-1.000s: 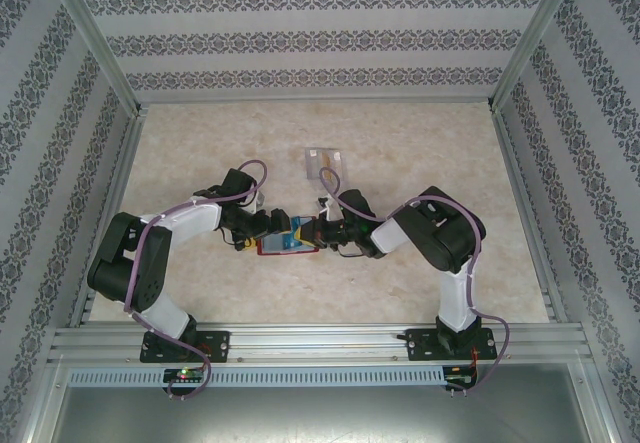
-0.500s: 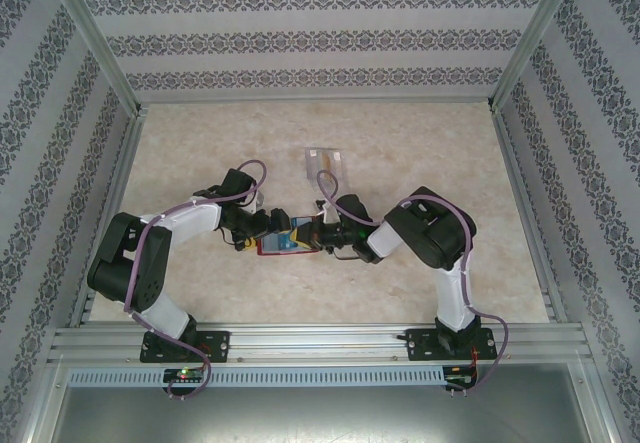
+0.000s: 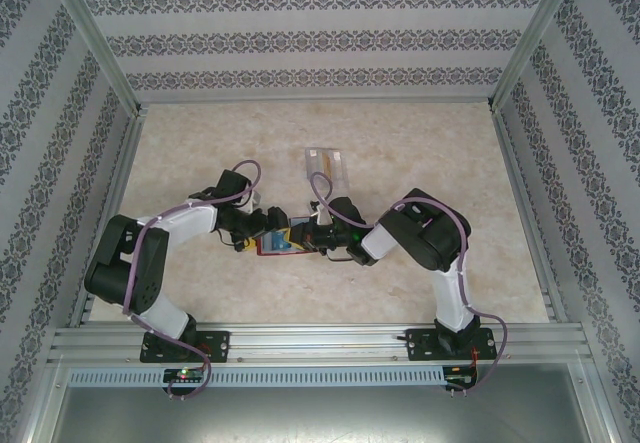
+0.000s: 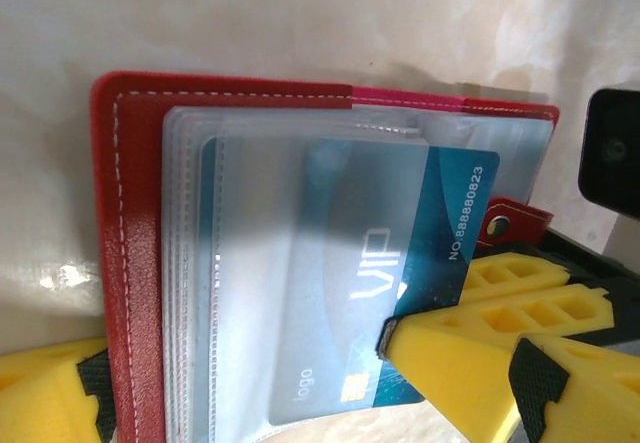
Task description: Put the credit cards into the card holder
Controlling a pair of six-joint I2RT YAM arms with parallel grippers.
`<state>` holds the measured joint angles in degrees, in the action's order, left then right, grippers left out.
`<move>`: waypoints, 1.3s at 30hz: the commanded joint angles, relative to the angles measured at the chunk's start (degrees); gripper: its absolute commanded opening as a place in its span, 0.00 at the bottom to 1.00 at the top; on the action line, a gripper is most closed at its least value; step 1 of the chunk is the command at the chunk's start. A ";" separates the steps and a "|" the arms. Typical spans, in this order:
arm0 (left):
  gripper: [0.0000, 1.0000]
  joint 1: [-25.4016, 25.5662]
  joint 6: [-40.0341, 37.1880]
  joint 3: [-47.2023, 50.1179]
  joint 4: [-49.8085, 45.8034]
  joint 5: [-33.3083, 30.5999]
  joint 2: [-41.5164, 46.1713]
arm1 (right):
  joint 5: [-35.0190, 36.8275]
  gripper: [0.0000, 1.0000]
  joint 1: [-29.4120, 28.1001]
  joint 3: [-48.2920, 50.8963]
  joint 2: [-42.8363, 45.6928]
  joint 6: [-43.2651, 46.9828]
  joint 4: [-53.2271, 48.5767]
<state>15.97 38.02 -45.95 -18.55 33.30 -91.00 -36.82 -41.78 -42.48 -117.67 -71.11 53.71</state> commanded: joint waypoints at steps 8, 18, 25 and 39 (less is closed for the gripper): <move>0.99 -6.34 1.70 5.21 4.76 1.31 3.10 | 7.47 0.25 -1.30 -1.59 8.31 11.86 -24.12; 0.99 -8.67 2.60 7.74 7.26 2.60 3.61 | 13.49 0.22 -2.50 -7.98 11.65 19.16 -41.74; 0.99 -8.70 4.27 9.87 11.46 3.53 2.30 | 14.08 0.09 -4.09 -11.35 8.92 22.64 -44.10; 1.00 -8.60 4.74 11.52 15.42 6.52 0.12 | 15.26 0.13 -5.53 -16.58 9.19 24.79 -50.22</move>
<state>6.98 43.86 -36.82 -6.72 40.34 -86.41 -23.64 -46.68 -57.76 -110.30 -47.94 7.57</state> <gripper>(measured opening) 0.994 0.108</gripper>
